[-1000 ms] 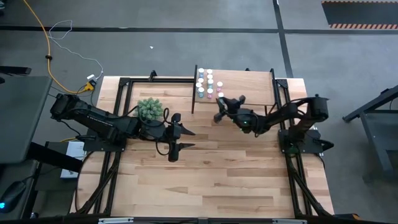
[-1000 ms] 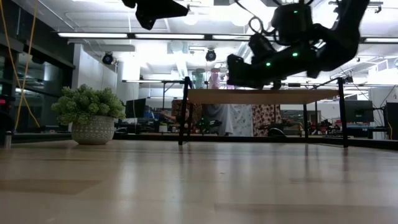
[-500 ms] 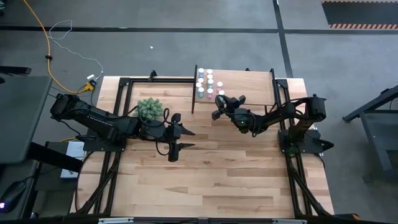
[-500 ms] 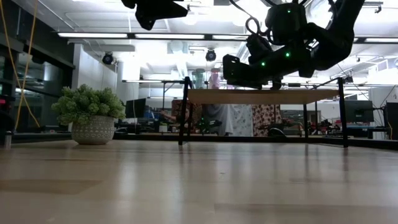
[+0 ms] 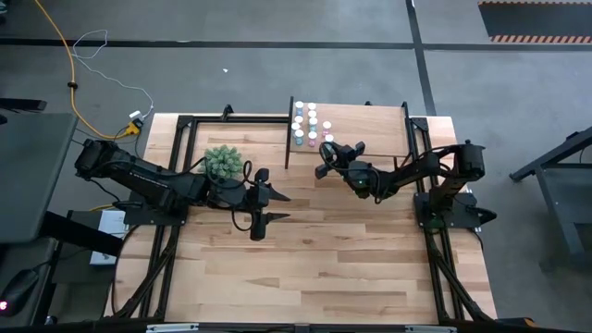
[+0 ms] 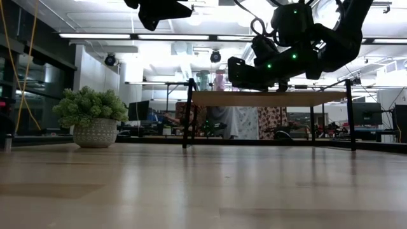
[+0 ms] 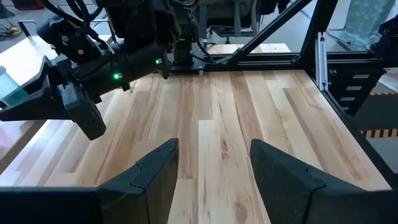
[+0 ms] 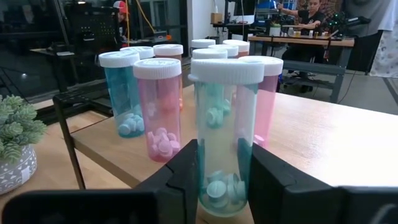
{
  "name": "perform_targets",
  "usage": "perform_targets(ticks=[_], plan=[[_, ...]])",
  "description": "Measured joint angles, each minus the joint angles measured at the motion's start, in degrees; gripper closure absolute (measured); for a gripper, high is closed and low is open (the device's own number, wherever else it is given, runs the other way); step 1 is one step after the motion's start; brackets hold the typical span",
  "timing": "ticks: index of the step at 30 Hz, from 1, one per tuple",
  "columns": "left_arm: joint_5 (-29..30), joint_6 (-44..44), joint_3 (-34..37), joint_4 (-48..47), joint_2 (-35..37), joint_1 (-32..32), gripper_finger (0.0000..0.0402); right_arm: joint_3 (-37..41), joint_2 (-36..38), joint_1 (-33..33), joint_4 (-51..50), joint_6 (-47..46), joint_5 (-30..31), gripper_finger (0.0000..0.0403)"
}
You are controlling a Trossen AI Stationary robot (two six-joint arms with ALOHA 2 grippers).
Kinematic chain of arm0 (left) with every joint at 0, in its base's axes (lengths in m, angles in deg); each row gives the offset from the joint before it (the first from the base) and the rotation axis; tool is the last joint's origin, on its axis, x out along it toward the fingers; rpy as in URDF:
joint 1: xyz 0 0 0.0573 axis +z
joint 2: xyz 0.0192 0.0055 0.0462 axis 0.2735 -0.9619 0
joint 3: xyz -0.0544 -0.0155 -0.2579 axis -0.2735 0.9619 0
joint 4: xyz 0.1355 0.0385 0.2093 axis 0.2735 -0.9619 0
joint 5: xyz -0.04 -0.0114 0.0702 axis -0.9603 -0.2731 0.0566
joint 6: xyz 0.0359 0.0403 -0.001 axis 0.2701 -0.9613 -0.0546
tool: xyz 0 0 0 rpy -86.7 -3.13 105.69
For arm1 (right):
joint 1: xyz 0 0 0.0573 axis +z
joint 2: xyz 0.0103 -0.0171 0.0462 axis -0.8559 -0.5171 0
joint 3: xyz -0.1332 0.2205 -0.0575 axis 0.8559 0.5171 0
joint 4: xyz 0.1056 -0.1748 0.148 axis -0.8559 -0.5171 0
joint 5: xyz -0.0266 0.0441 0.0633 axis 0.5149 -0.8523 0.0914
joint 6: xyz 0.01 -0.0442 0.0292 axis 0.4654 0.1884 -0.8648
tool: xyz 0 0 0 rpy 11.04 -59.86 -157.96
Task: Pick and place medicine bottles onto shelf by color
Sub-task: Put the transparent blue medicine bottle on the shelf
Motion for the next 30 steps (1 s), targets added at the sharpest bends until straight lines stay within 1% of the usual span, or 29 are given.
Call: perform_targets(ticks=[3, 10, 14, 18, 22, 30], plan=[[0.0, 0.0, 0.0, 0.0, 0.0, 0.0, 0.0211, 0.0, 0.0, 0.0, 0.0, 0.0, 0.1, 0.0302], [0.1, 0.0, 0.0, 0.0, 0.0, 0.0, 0.0211, 0.0, 0.0, 0.1, 0.0, 0.0, 1.1, 0.0267], [0.1, 0.0, 0.0, 0.0, 0.0, 0.0, 0.0211, 0.0, 0.0, 0.1, 0.0, 0.0, 1.1, 0.0256], [0.1, 0.0, 0.0, 0.0, 0.0, 0.0, 0.0211, 0.0, 0.0, 0.1, 0.0, 0.1, 1.3, 0.0254], [0.1, 0.0, 0.0, 0.0, 0.0, 0.0, 0.0211, 0.1, 0.1, 0.2, 0.0, 1.2, 3.6, 0.0253], [0.9, 0.0, 0.0, 0.0, 0.0, 0.0, 0.0211, 0.2, 3.0, 2.4, -2.4, 2.1, 5.0, 0.0253]])
